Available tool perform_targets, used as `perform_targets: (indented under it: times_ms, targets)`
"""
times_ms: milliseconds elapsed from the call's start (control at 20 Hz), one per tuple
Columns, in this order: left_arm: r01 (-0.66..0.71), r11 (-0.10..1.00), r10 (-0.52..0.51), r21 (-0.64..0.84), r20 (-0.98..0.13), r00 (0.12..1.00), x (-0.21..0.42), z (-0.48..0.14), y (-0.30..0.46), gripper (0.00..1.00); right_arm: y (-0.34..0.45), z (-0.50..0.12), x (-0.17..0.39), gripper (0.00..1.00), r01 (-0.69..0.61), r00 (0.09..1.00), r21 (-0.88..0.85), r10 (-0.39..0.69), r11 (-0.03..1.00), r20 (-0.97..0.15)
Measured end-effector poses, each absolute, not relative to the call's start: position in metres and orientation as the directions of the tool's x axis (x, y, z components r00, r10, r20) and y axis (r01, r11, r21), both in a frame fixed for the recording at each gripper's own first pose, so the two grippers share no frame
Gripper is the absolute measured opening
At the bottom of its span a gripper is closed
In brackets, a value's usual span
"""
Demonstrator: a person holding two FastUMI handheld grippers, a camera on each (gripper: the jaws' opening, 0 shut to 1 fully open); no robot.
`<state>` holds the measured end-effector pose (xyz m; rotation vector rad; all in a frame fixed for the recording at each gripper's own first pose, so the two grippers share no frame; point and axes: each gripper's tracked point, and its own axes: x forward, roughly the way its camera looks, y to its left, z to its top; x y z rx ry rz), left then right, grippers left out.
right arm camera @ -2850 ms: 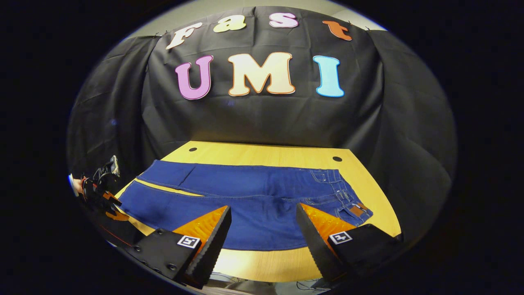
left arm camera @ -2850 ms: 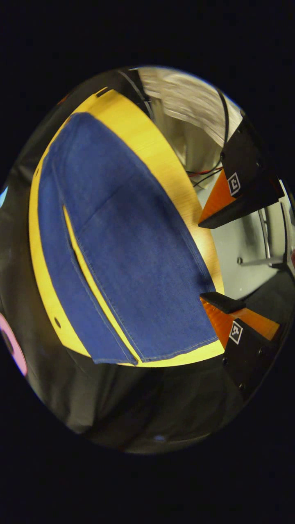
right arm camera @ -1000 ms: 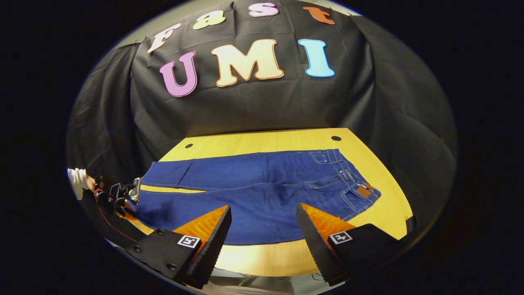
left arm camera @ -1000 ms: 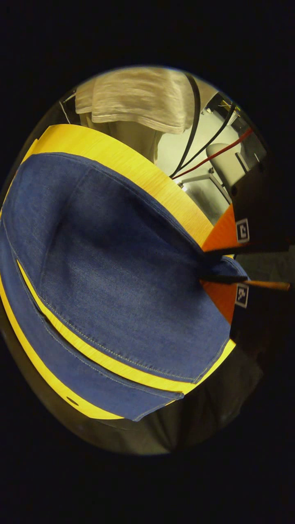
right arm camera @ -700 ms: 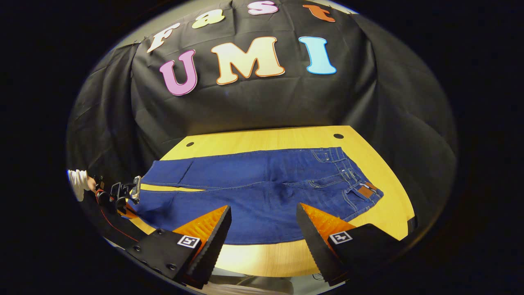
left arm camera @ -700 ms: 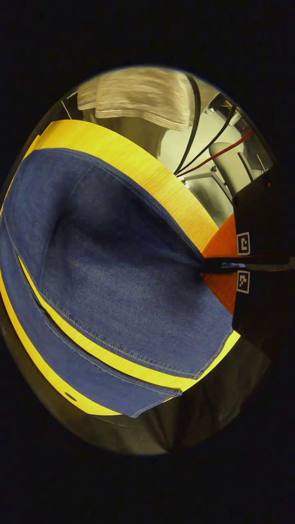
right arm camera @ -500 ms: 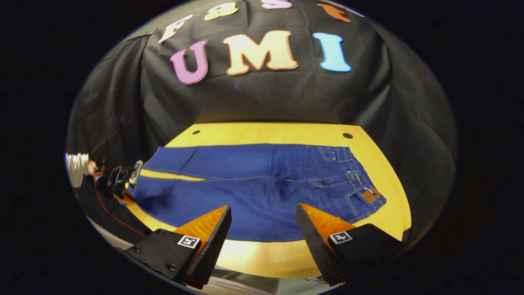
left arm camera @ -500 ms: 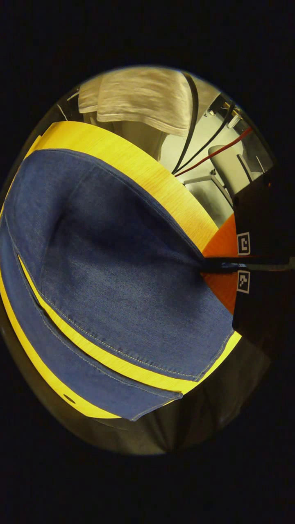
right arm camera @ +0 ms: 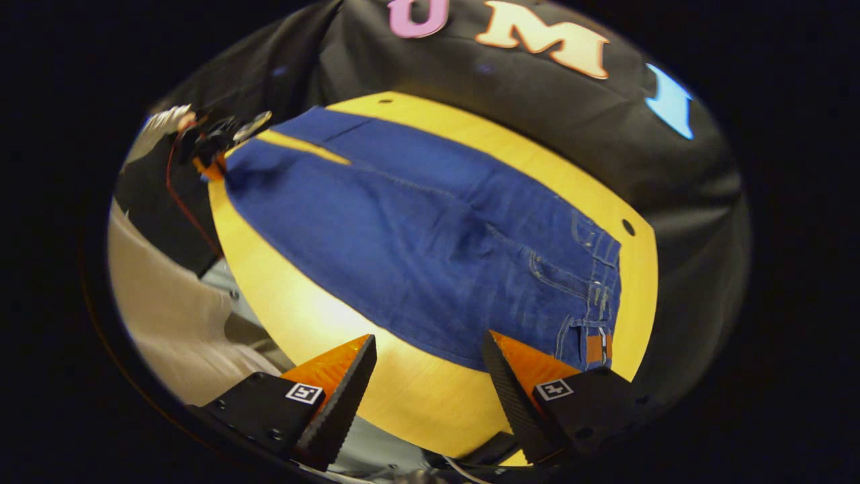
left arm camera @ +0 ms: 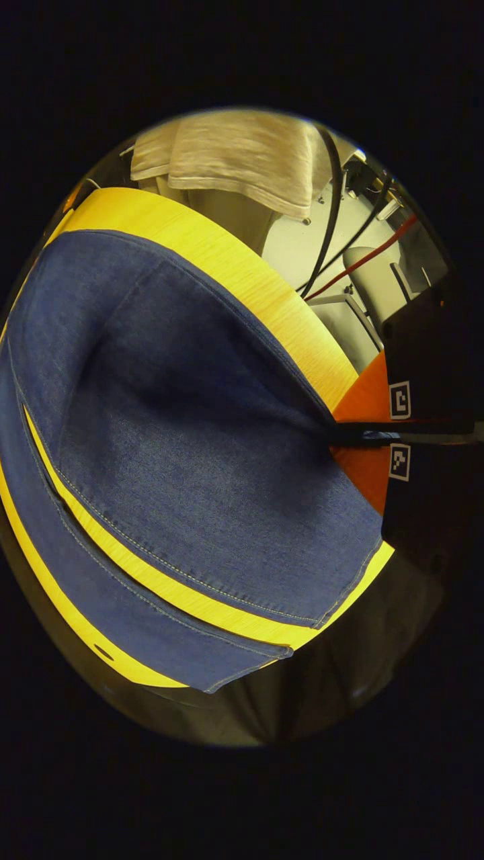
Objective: Grasp the waist and the cuffs of the jeans and fold them to make the two legs overlap; first hold the waist and fold one-third of the jeans toward the cuffs, then hold the cuffs and fold the remaining one-third in the same direction to finish folding.
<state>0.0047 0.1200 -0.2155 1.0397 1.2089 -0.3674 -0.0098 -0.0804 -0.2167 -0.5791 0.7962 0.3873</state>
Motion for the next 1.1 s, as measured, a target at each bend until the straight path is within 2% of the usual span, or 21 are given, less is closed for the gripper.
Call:
perform_targets:
  times_ms: [250, 450, 650, 900, 950, 1000, 1050, 1100]
  targets:
    - [0.705, 0.535, 0.339, 0.466, -0.883, 0.326, 0.005, -0.215, 0.119, 0.0, -0.108, -0.249, -0.001, 1.0, -0.677, 0.503, -0.324, 0.095, 0.661, -0.859]
    - [0.695, 0.557, 0.382, 0.455, -0.883, 0.272, 0.006, -0.213, 0.117, 0.0, -0.123, -0.268, 0.012, 1.0, -0.722, 0.441, -0.308, 0.068, 0.62, -0.895]
    - [0.7, 0.539, 0.426, 0.468, -0.869, 0.253, 0.006, -0.214, 0.118, 0.0, -0.122, -0.277, 0.012, 0.99, -0.772, 0.383, -0.288, 0.053, 0.567, -0.922]
    - [0.678, 0.568, 0.424, 0.467, -0.872, 0.246, 0.005, -0.212, 0.117, 0.0, -0.124, -0.282, 0.018, 0.98, -0.779, 0.362, -0.265, 0.062, 0.569, -0.93]
    - [0.671, 0.575, 0.423, 0.467, -0.872, 0.244, 0.006, -0.212, 0.116, 0.0, -0.125, -0.281, 0.017, 0.94, -0.778, 0.361, -0.265, 0.06, 0.57, -0.931]
    - [0.668, 0.576, 0.428, 0.471, -0.87, 0.245, 0.006, -0.213, 0.117, 0.0, -0.124, -0.281, 0.017, 0.98, -0.777, 0.361, -0.265, 0.06, 0.571, -0.93]
    - [0.671, 0.569, 0.434, 0.476, -0.867, 0.247, 0.005, -0.213, 0.117, 0.0, -0.125, -0.281, 0.018, 0.98, -0.774, 0.362, -0.266, 0.058, 0.574, -0.93]
    - [0.676, 0.558, 0.44, 0.481, -0.863, 0.25, 0.005, -0.213, 0.117, 0.0, -0.126, -0.281, 0.019, 0.94, -0.768, 0.364, -0.267, 0.055, 0.582, -0.93]
